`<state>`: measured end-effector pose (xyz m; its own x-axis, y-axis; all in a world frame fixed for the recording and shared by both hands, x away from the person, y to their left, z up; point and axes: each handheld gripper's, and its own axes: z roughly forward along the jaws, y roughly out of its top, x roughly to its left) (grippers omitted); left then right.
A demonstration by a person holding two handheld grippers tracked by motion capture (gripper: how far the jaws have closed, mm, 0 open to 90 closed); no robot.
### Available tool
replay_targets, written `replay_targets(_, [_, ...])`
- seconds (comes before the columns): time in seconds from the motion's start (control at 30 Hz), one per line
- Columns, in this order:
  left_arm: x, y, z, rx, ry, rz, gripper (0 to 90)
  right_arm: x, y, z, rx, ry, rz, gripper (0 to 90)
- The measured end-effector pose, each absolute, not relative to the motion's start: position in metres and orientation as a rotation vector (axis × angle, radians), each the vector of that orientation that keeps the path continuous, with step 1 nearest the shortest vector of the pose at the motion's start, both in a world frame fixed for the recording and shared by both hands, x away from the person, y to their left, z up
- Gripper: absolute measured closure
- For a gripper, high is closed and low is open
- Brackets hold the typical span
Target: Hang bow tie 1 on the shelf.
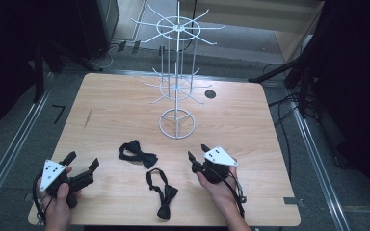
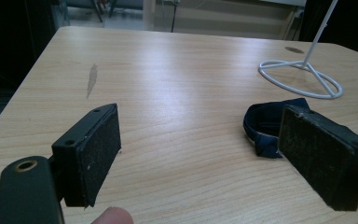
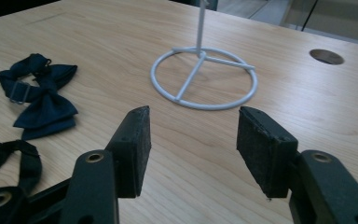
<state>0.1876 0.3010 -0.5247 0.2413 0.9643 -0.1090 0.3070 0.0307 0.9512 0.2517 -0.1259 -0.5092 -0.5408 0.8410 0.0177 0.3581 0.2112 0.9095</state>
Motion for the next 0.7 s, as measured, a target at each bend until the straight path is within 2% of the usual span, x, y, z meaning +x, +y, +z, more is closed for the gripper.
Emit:
replay_targets(0.13, [0.188, 0.301, -0.525, 1.486, 1.260, 0.805, 14.2, 0.257, -0.114, -0.508, 1.122, 2.040, 1.311, 52.7])
replay_targets(0.4, [0.188, 0.301, -0.525, 1.488, 1.260, 0.804, 14.2, 0.263, -0.091, -0.509, 1.079, 2.138, 1.322, 56.6])
replay_targets(0.7, [0.188, 0.300, -0.525, 1.489, 1.259, 0.804, 14.2, 0.272, -0.066, -0.512, 1.033, 2.230, 1.334, 55.8])
